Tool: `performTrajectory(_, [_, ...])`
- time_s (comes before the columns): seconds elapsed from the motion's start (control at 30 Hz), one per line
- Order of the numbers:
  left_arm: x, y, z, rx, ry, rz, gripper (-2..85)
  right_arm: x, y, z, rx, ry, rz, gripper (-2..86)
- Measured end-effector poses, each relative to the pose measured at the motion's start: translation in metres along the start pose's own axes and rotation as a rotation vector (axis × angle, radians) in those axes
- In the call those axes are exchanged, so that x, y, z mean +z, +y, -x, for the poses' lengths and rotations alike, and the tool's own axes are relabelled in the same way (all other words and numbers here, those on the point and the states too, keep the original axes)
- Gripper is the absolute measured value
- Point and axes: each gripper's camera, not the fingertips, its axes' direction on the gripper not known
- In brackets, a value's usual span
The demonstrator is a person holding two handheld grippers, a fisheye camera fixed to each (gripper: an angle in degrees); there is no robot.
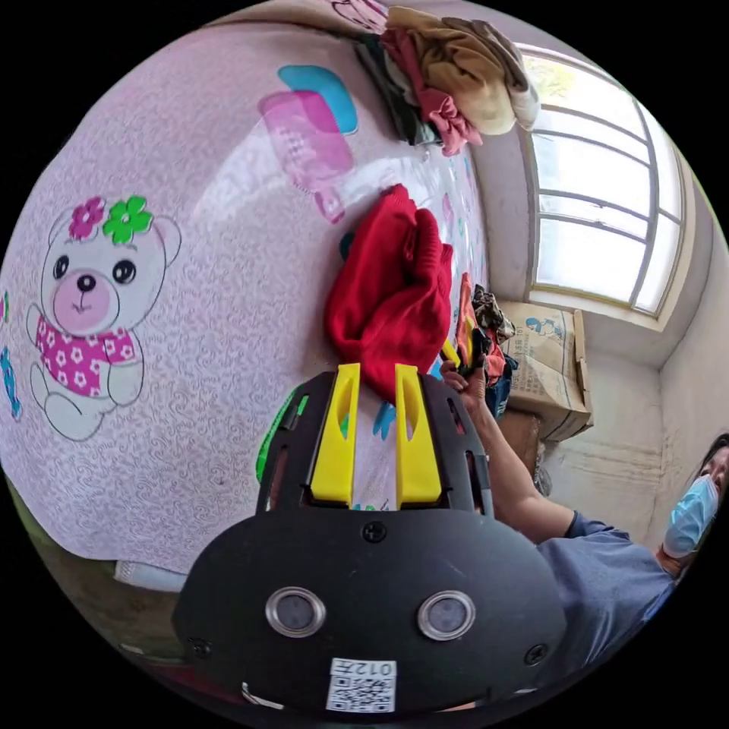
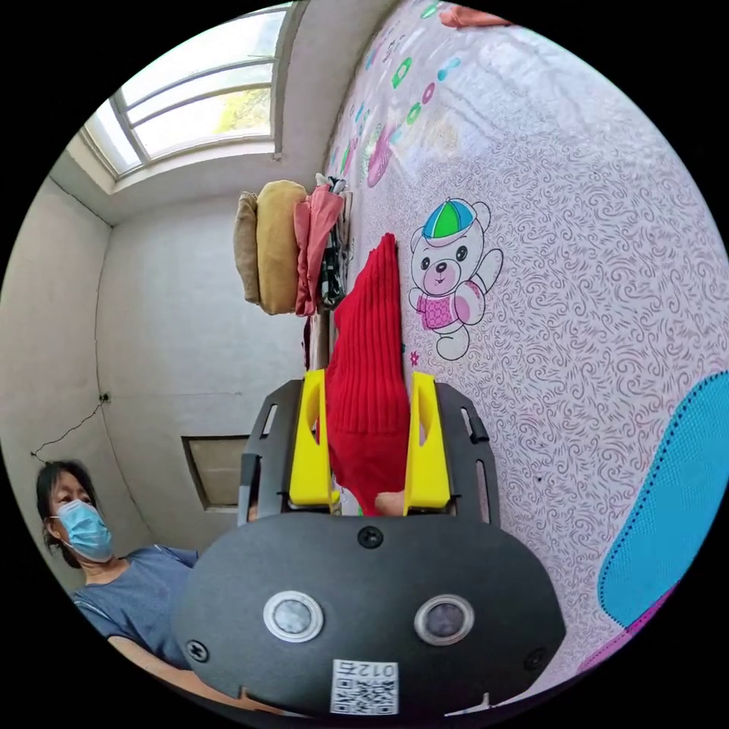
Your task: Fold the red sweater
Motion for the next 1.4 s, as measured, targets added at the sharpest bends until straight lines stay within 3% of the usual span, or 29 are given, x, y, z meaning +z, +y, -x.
performTrajectory(0.17, [0.024,0.004,0.018,-0.061,0.100,0.059,9.8,0.014,-0.001,-0.009,-0.016,0.009,0.141,16.6])
performTrajectory(0.37, [0.038,-0.004,0.030,-0.071,0.156,0.109,10.4,-0.019,0.069,-0.031,0.005,0.050,0.172,15.0])
performTrajectory(0.6, [0.021,0.009,0.054,-0.108,0.189,0.121,10.7,-0.011,0.123,-0.056,0.096,-0.083,0.140,12.8])
performTrajectory(0.73, [0.012,0.015,0.063,-0.126,0.188,0.100,11.7,-0.003,0.122,-0.050,0.157,-0.034,0.137,5.2])
performTrajectory(0.83, [0.008,0.018,0.072,-0.188,0.238,0.046,13.2,-0.012,0.122,-0.029,0.214,-0.120,0.077,2.6])
performTrajectory(0.97, [0.010,0.022,0.083,-0.325,0.497,-0.116,15.8,-0.016,0.120,0.008,0.202,-0.098,0.076,1.3])
performTrajectory(1.1, [0.019,0.018,0.069,-0.297,0.674,-0.180,19.0,-0.013,0.119,0.024,0.192,-0.084,0.074,0.9])
performTrajectory(1.4, [0.017,-0.019,0.089,-0.346,0.689,-0.305,22.6,-0.003,0.142,0.021,0.190,-0.079,0.097,0.9])
